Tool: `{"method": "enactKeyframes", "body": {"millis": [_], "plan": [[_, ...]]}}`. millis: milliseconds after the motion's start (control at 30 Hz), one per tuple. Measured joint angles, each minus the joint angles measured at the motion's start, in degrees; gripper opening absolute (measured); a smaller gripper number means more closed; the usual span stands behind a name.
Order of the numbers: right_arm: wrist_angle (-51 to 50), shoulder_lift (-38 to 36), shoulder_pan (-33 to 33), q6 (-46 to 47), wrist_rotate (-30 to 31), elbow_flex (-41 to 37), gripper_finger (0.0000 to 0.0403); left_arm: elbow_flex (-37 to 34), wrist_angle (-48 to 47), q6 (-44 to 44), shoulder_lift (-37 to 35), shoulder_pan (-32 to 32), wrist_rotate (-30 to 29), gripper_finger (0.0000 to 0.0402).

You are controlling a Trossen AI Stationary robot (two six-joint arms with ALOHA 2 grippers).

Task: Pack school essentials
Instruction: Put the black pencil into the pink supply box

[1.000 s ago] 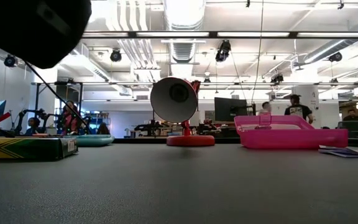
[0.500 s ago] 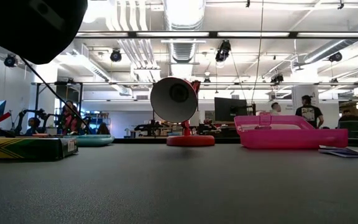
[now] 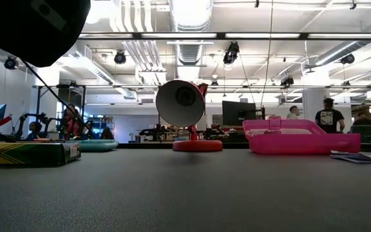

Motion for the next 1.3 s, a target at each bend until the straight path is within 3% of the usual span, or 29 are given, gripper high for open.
{"method": "enactKeyframes", "body": {"millis": [233, 500, 733, 1300], "plan": [[0.28, -0.21, -0.37, 1.84, -0.36, -0.99, 0.0083, -0.02, -0.02, 0.17, 0.0, 0.06, -0.05, 0.0203], [0.23, -0.25, -0.52, 4.85, -1.6, -0.99, 0.0016, -0.02, -0.02, 0.23, 0.0, 0.12, -1.96, 0.0203], [-0.87, -0.48, -0.88, 8.63, -1.51, -1.05, 0.0014, -0.02, -0.02, 0.23, 0.0, 0.11, -2.77, 0.0203], [-28.92, -3.54, -4.15, 19.65, -0.31, -1.32, 0.0012, 0.0, -0.01, 0.21, 0.0, 0.41, -3.01, 0.0203]]}}
